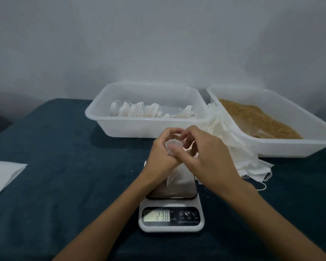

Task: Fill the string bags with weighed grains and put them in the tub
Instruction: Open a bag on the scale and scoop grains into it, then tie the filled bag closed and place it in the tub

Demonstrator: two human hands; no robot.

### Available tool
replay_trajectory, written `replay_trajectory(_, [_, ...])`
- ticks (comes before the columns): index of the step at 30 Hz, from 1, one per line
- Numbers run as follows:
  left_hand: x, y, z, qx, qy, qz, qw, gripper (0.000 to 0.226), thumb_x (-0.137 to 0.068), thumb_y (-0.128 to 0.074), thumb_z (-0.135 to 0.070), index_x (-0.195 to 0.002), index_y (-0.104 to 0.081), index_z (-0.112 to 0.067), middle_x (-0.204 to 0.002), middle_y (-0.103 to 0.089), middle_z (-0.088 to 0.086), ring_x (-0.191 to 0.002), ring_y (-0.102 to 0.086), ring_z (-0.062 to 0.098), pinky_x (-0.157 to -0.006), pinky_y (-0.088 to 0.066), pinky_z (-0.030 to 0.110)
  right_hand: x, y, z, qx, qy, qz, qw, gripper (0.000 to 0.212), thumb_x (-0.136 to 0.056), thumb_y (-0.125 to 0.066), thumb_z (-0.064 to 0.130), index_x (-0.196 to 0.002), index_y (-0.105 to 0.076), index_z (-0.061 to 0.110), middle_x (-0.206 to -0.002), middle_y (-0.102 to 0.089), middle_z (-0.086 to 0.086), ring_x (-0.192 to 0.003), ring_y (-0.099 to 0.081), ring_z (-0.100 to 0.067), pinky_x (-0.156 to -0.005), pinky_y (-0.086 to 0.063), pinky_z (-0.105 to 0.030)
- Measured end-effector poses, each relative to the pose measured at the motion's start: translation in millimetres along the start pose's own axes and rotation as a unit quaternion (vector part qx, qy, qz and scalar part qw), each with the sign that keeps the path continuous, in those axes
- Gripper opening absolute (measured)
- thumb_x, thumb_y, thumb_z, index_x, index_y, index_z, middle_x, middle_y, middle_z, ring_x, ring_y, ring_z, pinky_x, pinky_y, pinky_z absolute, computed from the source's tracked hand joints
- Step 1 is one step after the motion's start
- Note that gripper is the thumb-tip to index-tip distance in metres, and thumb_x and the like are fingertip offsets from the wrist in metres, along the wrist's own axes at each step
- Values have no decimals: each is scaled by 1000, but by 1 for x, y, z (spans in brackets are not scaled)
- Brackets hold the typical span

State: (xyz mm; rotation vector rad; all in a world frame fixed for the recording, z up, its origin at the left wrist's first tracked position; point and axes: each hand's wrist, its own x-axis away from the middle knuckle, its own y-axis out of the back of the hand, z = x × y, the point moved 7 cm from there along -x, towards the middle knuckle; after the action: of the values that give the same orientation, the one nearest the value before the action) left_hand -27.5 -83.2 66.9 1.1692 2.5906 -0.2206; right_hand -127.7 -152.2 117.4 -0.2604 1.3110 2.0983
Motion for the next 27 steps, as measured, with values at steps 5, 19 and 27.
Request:
replay_trajectory(5, [0, 0, 3, -21, -14, 2, 1000, 44, -77, -81, -17, -117, -66, -27, -103, -73, -1, -98, -73, 14, -79, -58, 22, -7, -2, 3, -7, -40, 3, 999, 21, -87, -71, 47, -83, -65, 27, -73, -66, 14, -69, -63, -4, -70, -55, -35])
replay_trajectory(19, [-3, -2, 6, -28, -7, 45, 999, 5, -100, -70, -19, -103, -68, -16, -77, -69, 2, -70, -63, 15, -67, -50, 27, -26, 18, -18, -272, -62, 0, 960, 18, -97, -59, -2, -102, -67, 14, -73, -74, -6, -66, -73, -21, -73, -60, -33])
replay_trajectory(27, [-7, 15, 11, -179, -30, -68, 981, 7, -96, -60, -3, -99, -64, 2, -79, -62, 20, -65, -44, 12, -60, -44, 39, -16, -26, -55, -481, -200, 45, 852, 37, -97, -57, 37, -108, -72, 5, -84, -70, -12, -69, -67, -23, -76, -61, -34])
